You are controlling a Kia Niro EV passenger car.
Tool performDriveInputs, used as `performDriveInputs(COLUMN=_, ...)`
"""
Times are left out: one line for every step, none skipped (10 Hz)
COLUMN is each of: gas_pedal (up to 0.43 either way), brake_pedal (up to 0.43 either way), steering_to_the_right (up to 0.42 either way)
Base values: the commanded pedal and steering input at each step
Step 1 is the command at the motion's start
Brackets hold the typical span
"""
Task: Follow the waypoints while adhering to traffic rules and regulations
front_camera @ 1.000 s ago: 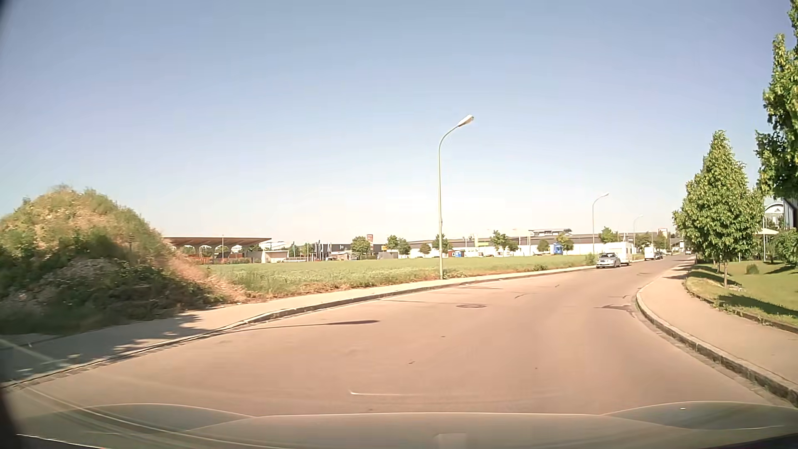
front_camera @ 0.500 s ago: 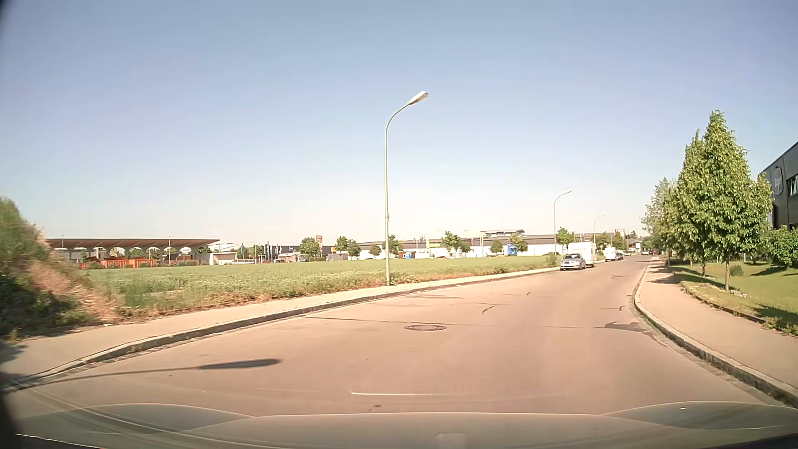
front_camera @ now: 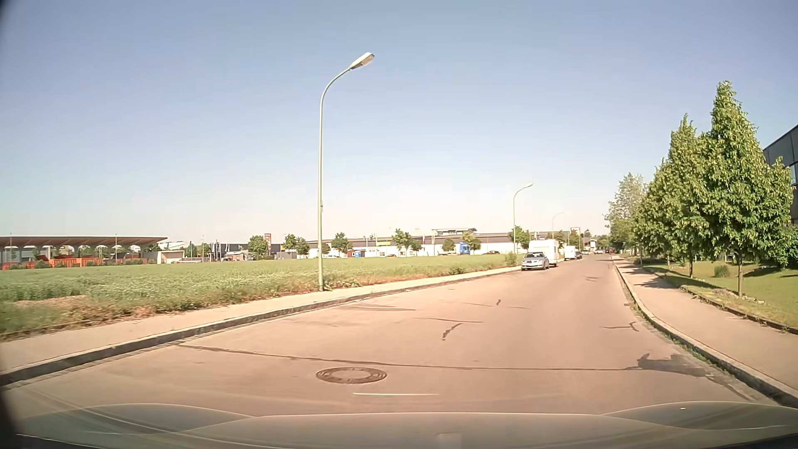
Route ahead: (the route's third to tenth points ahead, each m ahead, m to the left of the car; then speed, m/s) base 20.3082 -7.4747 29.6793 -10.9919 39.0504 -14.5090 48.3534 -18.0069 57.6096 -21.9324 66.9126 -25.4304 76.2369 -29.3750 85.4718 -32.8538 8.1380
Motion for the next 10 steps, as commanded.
performDriveInputs(gas_pedal=0.110, brake_pedal=0.000, steering_to_the_right=0.118)
performDriveInputs(gas_pedal=0.110, brake_pedal=0.000, steering_to_the_right=0.118)
performDriveInputs(gas_pedal=0.110, brake_pedal=0.000, steering_to_the_right=0.118)
performDriveInputs(gas_pedal=0.110, brake_pedal=0.000, steering_to_the_right=0.118)
performDriveInputs(gas_pedal=0.110, brake_pedal=0.000, steering_to_the_right=0.118)
performDriveInputs(gas_pedal=0.110, brake_pedal=0.000, steering_to_the_right=0.118)
performDriveInputs(gas_pedal=0.087, brake_pedal=0.000, steering_to_the_right=0.116)
performDriveInputs(gas_pedal=0.110, brake_pedal=0.000, steering_to_the_right=0.115)
performDriveInputs(gas_pedal=0.110, brake_pedal=0.000, steering_to_the_right=0.116)
performDriveInputs(gas_pedal=0.110, brake_pedal=0.000, steering_to_the_right=0.117)
